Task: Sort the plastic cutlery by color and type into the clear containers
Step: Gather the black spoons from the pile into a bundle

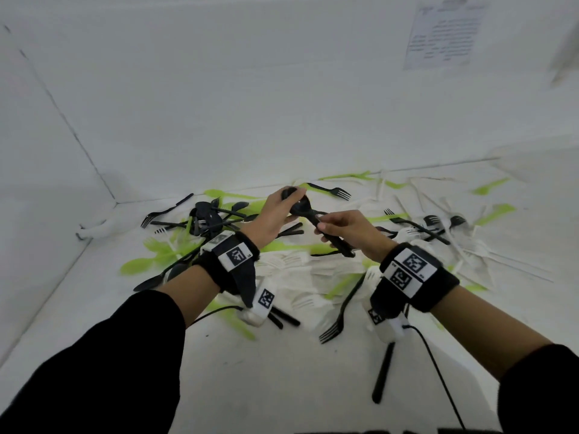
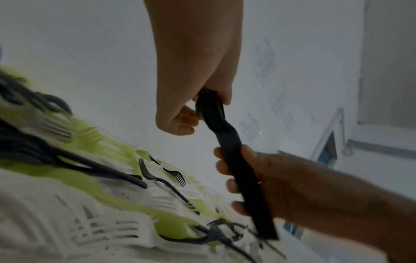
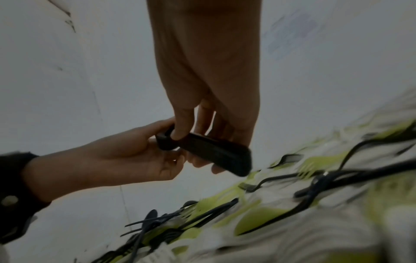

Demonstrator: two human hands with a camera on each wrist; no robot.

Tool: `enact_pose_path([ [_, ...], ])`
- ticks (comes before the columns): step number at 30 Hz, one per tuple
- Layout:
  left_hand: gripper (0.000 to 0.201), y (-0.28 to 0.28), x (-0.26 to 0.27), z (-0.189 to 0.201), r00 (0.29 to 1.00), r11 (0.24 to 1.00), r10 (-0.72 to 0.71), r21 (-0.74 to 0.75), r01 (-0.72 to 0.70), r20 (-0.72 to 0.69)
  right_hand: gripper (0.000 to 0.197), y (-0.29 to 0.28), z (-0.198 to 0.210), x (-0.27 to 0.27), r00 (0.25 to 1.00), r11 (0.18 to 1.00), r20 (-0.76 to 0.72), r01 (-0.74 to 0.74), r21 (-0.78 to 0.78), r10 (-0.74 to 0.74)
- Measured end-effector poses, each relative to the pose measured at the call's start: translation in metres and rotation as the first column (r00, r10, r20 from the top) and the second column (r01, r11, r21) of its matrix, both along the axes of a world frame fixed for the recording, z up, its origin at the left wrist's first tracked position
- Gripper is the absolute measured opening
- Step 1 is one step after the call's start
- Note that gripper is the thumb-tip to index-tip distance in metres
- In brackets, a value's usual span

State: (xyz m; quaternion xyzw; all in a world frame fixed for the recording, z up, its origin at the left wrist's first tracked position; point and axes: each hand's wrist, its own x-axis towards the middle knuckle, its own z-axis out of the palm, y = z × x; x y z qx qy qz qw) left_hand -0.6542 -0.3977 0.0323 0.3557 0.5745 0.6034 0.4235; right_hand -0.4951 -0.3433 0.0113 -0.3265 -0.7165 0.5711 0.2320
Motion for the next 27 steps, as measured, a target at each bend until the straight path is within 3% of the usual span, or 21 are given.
enact_pose_path([
  [5, 0.004, 0.023, 0.043, -0.012, 0.967, 0.974, -0.225, 0.015, 0.228, -0.117, 0.02, 0.028, 0.007, 0.077, 0.955, 0.951, 0.234, 0.11, 0.291, -0.182],
  [7, 0.008, 0.027, 0.055, -0.013, 0.959, 0.969, -0.244, 0.013, 0.248, -0.147, 0.021, 0.032, 0.011, 0.095, 0.94, 0.935, 0.269, 0.114, 0.336, -0.212],
  [8, 0.012, 0.041, 0.086, -0.012, 0.941, 0.954, -0.298, -0.004, 0.301, -0.158, 0.021, 0.036, 0.014, 0.128, 0.926, 0.917, 0.262, 0.167, 0.361, -0.272],
  [12, 0.022, 0.07, 0.148, -0.01, 0.914, 0.93, -0.364, -0.006, 0.369, -0.182, 0.022, 0.045, 0.019, 0.19, 0.896, 0.891, 0.259, 0.249, 0.38, -0.361],
  [27, 0.018, 0.186, 0.455, -0.005, 0.75, 0.768, -0.623, 0.004, 0.64, -0.222, 0.02, 0.089, 0.017, 0.492, 0.709, 0.741, 0.247, 0.561, 0.37, -0.66],
])
